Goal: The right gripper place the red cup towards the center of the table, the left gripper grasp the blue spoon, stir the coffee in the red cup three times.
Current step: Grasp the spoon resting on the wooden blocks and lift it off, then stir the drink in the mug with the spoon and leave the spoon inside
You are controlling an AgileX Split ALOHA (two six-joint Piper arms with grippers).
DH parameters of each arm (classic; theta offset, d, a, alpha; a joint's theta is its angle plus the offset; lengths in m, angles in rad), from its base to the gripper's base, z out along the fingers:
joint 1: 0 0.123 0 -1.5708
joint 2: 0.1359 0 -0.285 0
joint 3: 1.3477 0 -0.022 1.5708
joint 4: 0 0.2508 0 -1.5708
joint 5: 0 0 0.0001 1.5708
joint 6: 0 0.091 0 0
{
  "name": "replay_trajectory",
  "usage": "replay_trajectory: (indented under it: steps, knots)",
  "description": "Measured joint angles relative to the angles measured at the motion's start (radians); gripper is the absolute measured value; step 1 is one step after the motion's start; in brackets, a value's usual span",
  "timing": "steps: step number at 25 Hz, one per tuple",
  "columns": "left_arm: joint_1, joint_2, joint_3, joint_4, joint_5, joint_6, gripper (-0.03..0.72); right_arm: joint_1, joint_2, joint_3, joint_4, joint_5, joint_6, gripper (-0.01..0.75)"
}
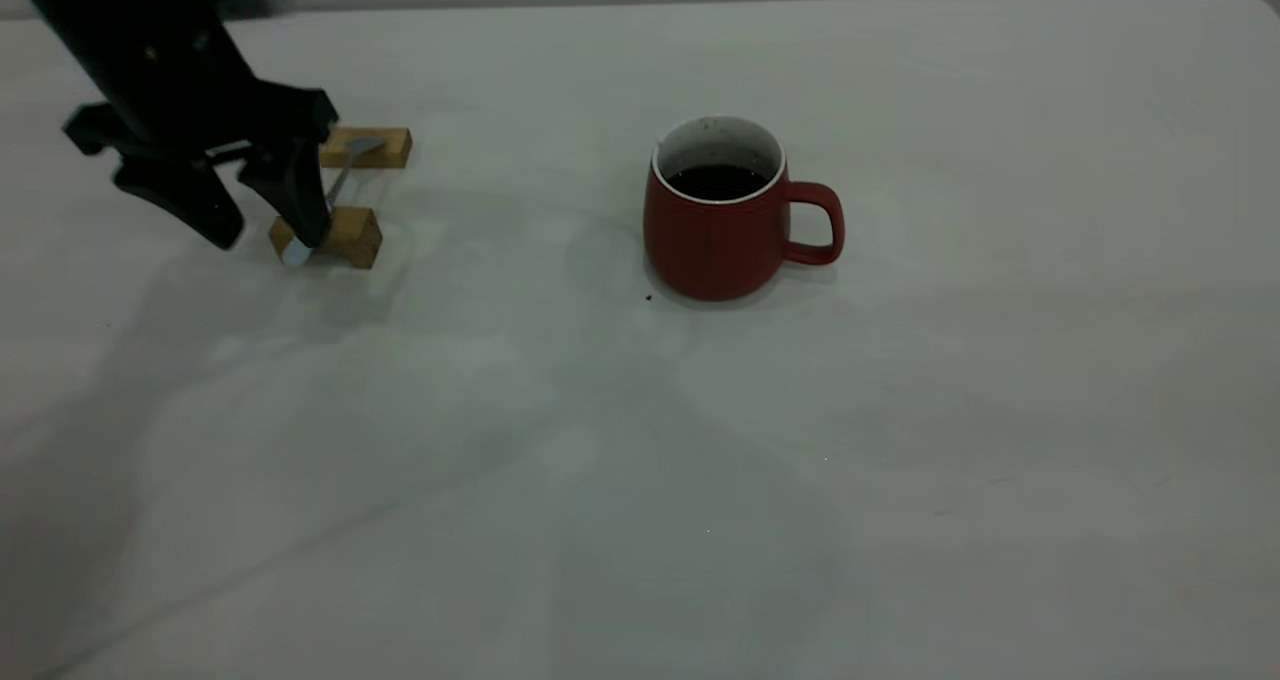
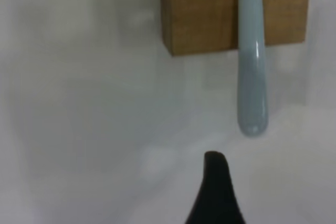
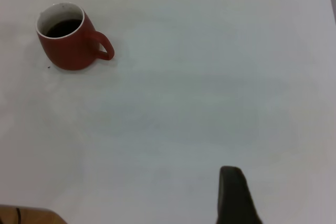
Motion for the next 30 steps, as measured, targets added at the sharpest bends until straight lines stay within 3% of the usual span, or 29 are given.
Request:
replay_trajectory:
  steps: [5, 9, 12, 17, 23, 26, 30]
  knots:
    - [-0.003, 0.072, -0.052, 0.004, 0.000, -0.002, 0.617, 0.000, 0.000, 0.000, 0.000, 0.000, 0.000, 0.493]
    - [-0.003, 0.119, -0.095, 0.004, -0.003, -0.002, 0.538, 0.000, 0.000, 0.000, 0.000, 0.000, 0.000, 0.493]
    - [-0.006, 0.150, -0.121, 0.004, -0.004, -0.002, 0.433, 0.000, 0.000, 0.000, 0.000, 0.000, 0.000, 0.493]
    - [-0.012, 0.171, -0.167, 0.004, 0.030, -0.038, 0.136, 0.000, 0.000, 0.000, 0.000, 0.000, 0.000, 0.493]
    - [-0.013, 0.171, -0.369, -0.073, 0.315, -0.164, 0.139, 0.000, 0.000, 0.000, 0.000, 0.000, 0.000, 0.493]
    - [-0.013, 0.171, -0.480, -0.235, 0.490, -0.334, 0.139, 0.000, 0.000, 0.000, 0.000, 0.000, 0.000, 0.493]
    - [-0.013, 0.171, -0.546, -0.573, 0.634, -0.629, 0.139, 0.000, 0.000, 0.000, 0.000, 0.000, 0.000, 0.493]
